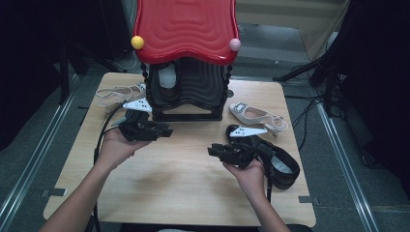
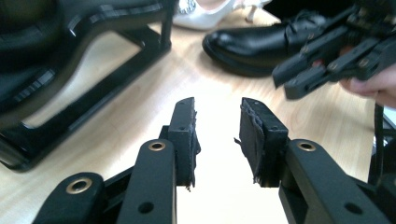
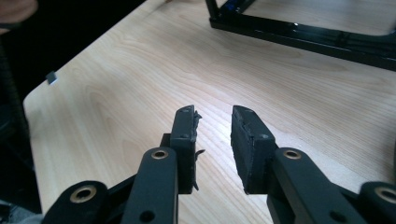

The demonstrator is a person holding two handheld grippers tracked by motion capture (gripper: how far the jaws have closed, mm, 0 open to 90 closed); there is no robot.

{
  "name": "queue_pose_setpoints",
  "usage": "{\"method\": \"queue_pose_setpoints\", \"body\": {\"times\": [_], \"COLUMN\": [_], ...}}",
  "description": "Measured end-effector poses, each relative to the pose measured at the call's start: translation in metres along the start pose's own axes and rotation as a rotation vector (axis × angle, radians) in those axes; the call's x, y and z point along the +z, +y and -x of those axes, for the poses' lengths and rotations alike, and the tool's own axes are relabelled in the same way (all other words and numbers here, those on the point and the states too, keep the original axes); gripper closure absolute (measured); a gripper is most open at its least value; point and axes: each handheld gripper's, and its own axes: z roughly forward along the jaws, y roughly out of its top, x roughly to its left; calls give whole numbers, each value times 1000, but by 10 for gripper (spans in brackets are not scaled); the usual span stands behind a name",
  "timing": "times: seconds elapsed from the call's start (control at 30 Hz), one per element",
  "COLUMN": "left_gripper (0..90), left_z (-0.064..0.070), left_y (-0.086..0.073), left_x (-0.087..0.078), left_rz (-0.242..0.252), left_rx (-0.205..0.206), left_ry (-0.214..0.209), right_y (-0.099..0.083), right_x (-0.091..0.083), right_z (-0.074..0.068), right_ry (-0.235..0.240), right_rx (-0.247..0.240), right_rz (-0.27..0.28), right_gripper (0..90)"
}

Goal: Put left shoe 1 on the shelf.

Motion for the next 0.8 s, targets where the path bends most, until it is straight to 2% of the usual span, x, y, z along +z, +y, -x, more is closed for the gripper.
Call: {"method": "queue_pose_setpoints", "body": {"times": [0.1, 0.17, 0.23, 0.27, 0.33, 0.4, 0.43, 0.5, 0.57, 0.63, 0.7, 0.77, 0.8], "left_gripper": [618, 599, 584, 578, 565, 557, 554, 552, 541, 530, 481, 446, 438], "left_z": [0, 1, 1, 2, 3, 3, 3, 2, 2, 1, 0, 1, 1], "left_y": [-8, -13, -17, -20, -23, -26, -28, -33, -37, -40, -42, -44, -45], "left_x": [8, 13, 17, 19, 20, 22, 23, 23, 24, 24, 26, 27, 28], "left_rz": [-23, -35, -38, -43, -38, -36, -39, -36, -38, -42, -57, -74, -73], "left_rx": [-16, -10, -19, -20, -15, -14, -15, -16, -17, -30, -53, -25, -16], "left_ry": [-4, -2, -17, -24, -20, -14, -11, -16, 0, -14, -9, 18, 10], "right_y": [-3, -6, -10, -12, -15, -16, -18, -20, -22, -25, -28, -30, -31], "right_x": [-4, -6, -8, -9, -11, -13, -14, -17, -21, -24, -28, -32, -34], "right_z": [-3, -6, -8, -9, -9, -7, -5, -3, -1, 0, 1, 2, 3], "right_ry": [-15, -14, -24, -34, -48, -47, -48, -53, -51, -69, -79, -83, -92], "right_rx": [-38, -81, -122, -126, -113, -77, -71, -72, -69, -87, -81, -82, -74], "right_rz": [5, -11, 8, 14, 3, -37, -37, -51, -62, -67, -60, -53, -56], "right_gripper": [655, 684, 684, 687, 629, 626, 638, 639, 645, 650, 632, 614, 575]}}
